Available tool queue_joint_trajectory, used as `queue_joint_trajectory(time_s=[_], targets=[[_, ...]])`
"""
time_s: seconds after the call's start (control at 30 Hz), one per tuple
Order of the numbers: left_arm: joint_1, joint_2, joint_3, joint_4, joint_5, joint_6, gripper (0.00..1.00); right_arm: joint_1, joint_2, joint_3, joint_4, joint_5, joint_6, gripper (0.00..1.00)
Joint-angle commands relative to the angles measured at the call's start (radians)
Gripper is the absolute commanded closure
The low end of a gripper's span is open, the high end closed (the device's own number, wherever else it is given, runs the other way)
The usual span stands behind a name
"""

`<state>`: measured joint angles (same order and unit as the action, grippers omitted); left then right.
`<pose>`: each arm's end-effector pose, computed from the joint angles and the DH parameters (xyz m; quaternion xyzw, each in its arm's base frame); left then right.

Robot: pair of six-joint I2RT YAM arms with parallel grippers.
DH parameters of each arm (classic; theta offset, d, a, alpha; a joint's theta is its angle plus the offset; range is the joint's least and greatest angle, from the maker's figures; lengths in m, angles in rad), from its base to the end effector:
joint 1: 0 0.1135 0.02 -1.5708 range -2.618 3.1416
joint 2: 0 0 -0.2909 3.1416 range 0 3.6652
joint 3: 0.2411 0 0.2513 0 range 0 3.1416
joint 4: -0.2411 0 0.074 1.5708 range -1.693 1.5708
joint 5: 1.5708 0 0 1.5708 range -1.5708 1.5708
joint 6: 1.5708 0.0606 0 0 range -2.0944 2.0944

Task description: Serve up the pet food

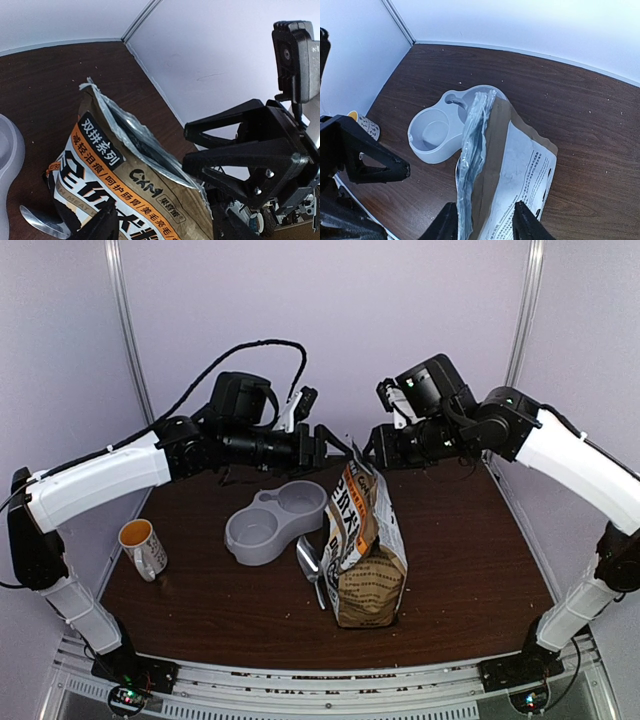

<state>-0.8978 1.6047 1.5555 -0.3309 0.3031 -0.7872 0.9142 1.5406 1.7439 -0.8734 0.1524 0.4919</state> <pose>0.2345 -0.3233 0.4032 0.1298 0.8125 -0.4969 0.2757 0.2167 0.2661 0.4291 -0.1557 0.8847 0.2283 0.3754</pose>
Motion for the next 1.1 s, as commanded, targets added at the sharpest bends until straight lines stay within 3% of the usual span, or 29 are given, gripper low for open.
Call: queue_joint_trajectory(time_s=[0.0, 0.13, 0.4, 0.63, 0.73, 0.8, 1.07], targets=[[-0.001, -0.023, -0.015, 0.031, -0.021, 0.002, 0.33, 0.005, 0.059, 0.057, -0.064, 0.080, -0.027, 0.65], [-0.001, -0.038, -0.023, 0.027, -0.021, 0.003, 0.33, 0.007, 0.071, 0.049, -0.099, 0.136, -0.015, 0.75], [-0.001, -0.030, -0.024, 0.037, -0.009, 0.016, 0.32, 0.006, 0.037, -0.017, -0.121, 0.139, 0.052, 0.82], [-0.001, -0.016, -0.003, 0.055, 0.011, 0.014, 0.32, 0.006, -0.041, -0.120, -0.062, -0.013, 0.084, 0.83], [-0.001, -0.017, -0.003, 0.050, 0.015, 0.014, 0.32, 0.006, -0.057, -0.149, -0.017, -0.071, 0.096, 0.97], [-0.001, -0.012, 0.002, 0.044, 0.022, 0.018, 0.32, 0.004, -0.057, -0.153, 0.019, -0.115, 0.106, 1.00], [0.006, -0.006, -0.011, 0.075, 0.013, 0.006, 0.29, -0.015, -0.047, -0.173, 0.254, -0.350, 0.213, 1.00]])
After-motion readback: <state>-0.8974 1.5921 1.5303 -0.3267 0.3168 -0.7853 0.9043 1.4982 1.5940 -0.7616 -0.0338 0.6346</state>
